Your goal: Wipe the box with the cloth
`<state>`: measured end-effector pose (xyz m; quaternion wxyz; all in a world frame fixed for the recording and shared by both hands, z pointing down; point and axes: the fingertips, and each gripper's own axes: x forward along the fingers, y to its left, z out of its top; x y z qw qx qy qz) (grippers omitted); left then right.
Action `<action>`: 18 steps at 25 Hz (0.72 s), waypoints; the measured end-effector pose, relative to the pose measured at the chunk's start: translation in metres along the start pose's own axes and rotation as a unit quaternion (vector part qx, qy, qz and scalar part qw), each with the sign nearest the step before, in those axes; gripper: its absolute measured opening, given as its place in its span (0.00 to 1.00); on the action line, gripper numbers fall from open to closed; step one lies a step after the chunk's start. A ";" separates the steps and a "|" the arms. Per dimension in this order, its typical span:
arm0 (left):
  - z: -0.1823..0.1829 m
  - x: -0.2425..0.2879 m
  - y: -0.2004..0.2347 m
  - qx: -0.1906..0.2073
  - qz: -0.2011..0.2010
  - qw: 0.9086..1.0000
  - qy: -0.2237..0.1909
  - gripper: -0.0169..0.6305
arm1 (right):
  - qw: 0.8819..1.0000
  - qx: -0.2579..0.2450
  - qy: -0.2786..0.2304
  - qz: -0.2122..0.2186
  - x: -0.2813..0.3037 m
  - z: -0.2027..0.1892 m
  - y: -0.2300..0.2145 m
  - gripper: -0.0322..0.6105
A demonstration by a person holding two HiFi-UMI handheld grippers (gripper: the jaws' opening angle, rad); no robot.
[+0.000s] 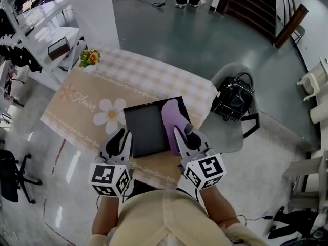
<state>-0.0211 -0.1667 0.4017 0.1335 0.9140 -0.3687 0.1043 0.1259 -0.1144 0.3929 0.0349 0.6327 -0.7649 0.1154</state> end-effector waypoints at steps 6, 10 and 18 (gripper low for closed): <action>0.002 -0.001 0.001 0.003 0.003 1.000 -0.007 0.14 | 1.000 0.008 -0.003 0.002 0.000 0.001 -0.001 0.13; 0.002 -0.001 -0.001 0.004 0.004 1.000 -0.006 0.14 | 1.000 0.012 -0.004 0.004 0.001 0.002 -0.001 0.13; 0.002 0.000 0.003 -0.009 0.004 1.000 -0.006 0.14 | 1.000 0.015 -0.002 0.003 0.002 0.001 -0.002 0.13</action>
